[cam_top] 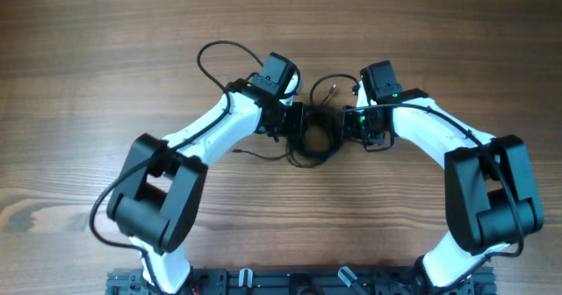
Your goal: Untangle cables
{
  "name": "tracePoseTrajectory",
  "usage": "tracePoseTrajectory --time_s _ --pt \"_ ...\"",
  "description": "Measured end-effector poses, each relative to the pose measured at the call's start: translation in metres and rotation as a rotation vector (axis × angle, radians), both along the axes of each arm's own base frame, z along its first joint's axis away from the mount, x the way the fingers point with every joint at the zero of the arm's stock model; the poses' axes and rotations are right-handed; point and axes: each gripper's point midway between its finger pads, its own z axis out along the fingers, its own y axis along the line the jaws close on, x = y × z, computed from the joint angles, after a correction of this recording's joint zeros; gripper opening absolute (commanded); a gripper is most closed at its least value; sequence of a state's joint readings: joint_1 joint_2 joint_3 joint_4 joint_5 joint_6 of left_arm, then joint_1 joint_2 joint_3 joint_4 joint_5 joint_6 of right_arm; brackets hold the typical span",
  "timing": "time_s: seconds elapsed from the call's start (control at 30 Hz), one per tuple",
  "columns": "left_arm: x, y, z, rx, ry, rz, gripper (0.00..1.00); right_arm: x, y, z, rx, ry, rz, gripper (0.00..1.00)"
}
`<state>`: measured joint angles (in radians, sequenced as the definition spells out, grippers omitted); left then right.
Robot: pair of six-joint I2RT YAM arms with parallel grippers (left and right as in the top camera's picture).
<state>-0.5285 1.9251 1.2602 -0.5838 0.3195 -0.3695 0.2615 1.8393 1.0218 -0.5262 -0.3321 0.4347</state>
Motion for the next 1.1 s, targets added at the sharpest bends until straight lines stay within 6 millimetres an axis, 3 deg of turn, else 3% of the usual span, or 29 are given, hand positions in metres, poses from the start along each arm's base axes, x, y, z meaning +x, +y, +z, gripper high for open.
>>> tracePoseTrajectory --time_s 0.07,0.17,0.3,0.43,0.5,0.57,0.6,0.67,0.77,0.9,1.1 --pt "-0.002 0.003 -0.015 0.024 0.031 0.004 0.14 -0.006 0.007 0.0 0.046 0.032 0.005 0.22" --pt "-0.003 0.007 -0.027 0.055 0.041 0.0 0.13 -0.023 0.018 0.003 0.122 0.115 0.018 0.19" --pt "0.001 0.012 -0.029 0.098 -0.019 -0.092 0.13 -0.042 0.023 0.006 0.168 0.206 0.023 0.08" --pt "0.011 0.026 -0.026 0.129 -0.057 -0.139 0.18 -0.062 0.035 0.016 0.26 0.267 0.097 0.09" --pt "0.025 0.034 -0.012 0.131 -0.08 -0.118 0.36 -0.064 0.037 0.019 0.279 0.265 0.119 0.13" --pt "0.043 0.037 0.02 0.115 -0.143 -0.096 0.37 -0.059 0.039 0.03 0.295 0.214 0.141 0.16" --pt "0.049 0.036 0.043 0.102 -0.189 -0.094 0.35 -0.05 0.041 0.045 0.309 0.136 0.161 0.16" --pt "0.045 0.036 0.06 0.096 -0.199 -0.095 0.32 -0.036 0.041 0.057 0.294 0.033 0.177 0.23" --pt "0.009 0.037 0.053 0.095 -0.05 -0.126 0.4 -0.012 0.021 0.045 0.147 -0.035 0.08 0.27" --pt "-0.026 0.014 0.05 0.098 0.02 -0.216 0.44 0.013 -0.008 0.043 0.092 -0.067 -0.095 0.52" --pt "-0.052 -0.006 0.026 0.128 0.004 -0.303 0.47 0.024 -0.078 0.039 0.068 -0.022 -0.333 0.6"
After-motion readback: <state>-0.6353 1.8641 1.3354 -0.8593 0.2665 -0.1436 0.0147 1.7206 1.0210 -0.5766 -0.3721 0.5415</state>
